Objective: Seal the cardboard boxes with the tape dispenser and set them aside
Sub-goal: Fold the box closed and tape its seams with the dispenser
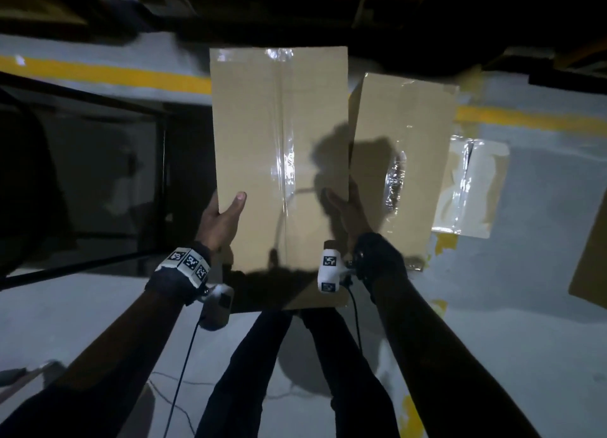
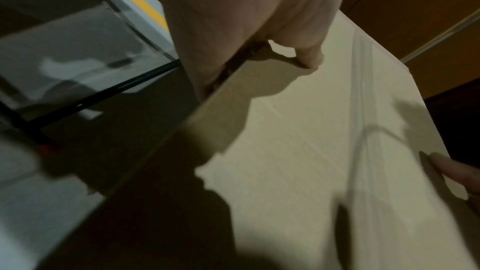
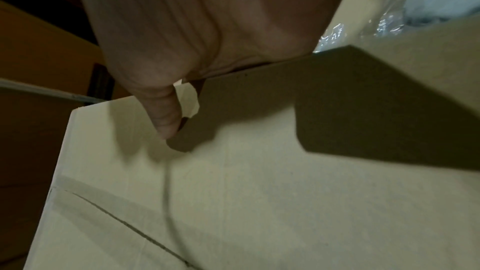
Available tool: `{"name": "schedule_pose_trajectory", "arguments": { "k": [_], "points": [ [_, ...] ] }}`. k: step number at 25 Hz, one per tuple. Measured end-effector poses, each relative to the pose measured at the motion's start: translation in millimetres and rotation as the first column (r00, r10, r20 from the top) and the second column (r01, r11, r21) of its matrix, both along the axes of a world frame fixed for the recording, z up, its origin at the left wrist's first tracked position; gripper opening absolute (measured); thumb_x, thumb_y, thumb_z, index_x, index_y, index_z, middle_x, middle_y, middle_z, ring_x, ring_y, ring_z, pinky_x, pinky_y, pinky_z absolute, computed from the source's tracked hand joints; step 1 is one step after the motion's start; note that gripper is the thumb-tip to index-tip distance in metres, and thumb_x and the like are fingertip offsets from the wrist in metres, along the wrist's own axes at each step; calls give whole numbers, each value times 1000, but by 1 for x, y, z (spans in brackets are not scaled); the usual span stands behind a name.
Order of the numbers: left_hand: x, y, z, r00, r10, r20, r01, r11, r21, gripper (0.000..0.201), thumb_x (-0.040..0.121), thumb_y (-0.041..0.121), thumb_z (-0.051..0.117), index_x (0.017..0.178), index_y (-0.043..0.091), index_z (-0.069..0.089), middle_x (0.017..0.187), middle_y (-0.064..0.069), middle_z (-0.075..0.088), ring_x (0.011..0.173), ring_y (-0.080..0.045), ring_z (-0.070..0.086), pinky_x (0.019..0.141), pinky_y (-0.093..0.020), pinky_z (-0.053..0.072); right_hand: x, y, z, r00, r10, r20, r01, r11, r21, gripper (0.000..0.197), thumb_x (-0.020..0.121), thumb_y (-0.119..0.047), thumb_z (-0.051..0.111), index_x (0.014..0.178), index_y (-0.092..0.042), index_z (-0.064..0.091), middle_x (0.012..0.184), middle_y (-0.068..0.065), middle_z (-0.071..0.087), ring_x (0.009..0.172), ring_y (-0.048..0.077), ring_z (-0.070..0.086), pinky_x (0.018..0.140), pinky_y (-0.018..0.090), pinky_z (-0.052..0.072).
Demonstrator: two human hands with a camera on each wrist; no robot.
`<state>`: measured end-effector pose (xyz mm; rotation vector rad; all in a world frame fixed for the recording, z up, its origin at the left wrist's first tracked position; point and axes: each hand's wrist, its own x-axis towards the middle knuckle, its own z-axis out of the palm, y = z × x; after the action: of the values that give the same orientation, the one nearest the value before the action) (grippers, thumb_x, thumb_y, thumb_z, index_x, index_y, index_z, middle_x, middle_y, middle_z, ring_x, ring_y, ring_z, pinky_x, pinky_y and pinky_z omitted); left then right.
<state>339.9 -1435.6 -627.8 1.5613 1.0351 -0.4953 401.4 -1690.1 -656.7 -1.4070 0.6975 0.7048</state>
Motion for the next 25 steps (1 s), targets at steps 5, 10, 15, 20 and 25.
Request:
{"name": "schedule_pose_trajectory", "arguments": {
  "k": [5, 10, 15, 20, 25],
  "points": [
    [1, 12, -70, 998, -49, 26, 51, 997, -52, 44, 94, 50, 68, 136, 51, 56, 131, 26, 65, 126, -1, 57, 118, -43, 38, 0, 3, -63, 999, 32, 25, -31, 999, -42, 79, 89, -23, 68, 158, -14, 31, 122, 5, 65, 97, 17, 63, 95, 40, 49],
    [30, 8, -119, 991, -120, 61, 120, 993, -3, 57, 87, 55, 62, 143, 53, 49, 140, 24, 59, 134, -6, 53, 118, -45, 38, 10, -7, -138, 994, 95, 50, -87, 987, -137, 85, 77, -38, 68, 155, -27, 36, 123, 2, 69, 115, 34, 62, 104, 63, 46],
    [57, 8, -147, 983, -166, 80, 162, 986, 46, 55, 95, 49, 57, 149, 47, 44, 148, 19, 54, 139, -10, 48, 120, -47, 35, 32, 0, -115, 977, 210, 36, -183, 916, -358, 78, 88, -20, 69, 158, -29, 33, 122, -4, 66, 112, 24, 62, 93, 33, 48],
    [59, -2, -152, 985, -167, 43, 165, 985, 48, 51, 106, 24, 54, 154, 34, 42, 143, 16, 56, 132, -7, 50, 116, -33, 35, 30, 2, -101, 937, 314, 155, -134, 729, -671, 30, 93, -9, 62, 123, -11, 66, 107, 9, 76, 99, 34, 69, 75, 19, 38],
    [62, -5, -160, 987, -153, -51, 153, 988, 11, 51, 96, 31, 62, 145, 32, 50, 134, -15, 63, 127, -42, 58, 111, -58, 44, 32, 6, -96, 915, 351, 198, -100, 673, -733, 29, 93, -16, 54, 115, -19, 72, 104, 7, 76, 94, 31, 71, 73, 23, 42]
  ]
}}
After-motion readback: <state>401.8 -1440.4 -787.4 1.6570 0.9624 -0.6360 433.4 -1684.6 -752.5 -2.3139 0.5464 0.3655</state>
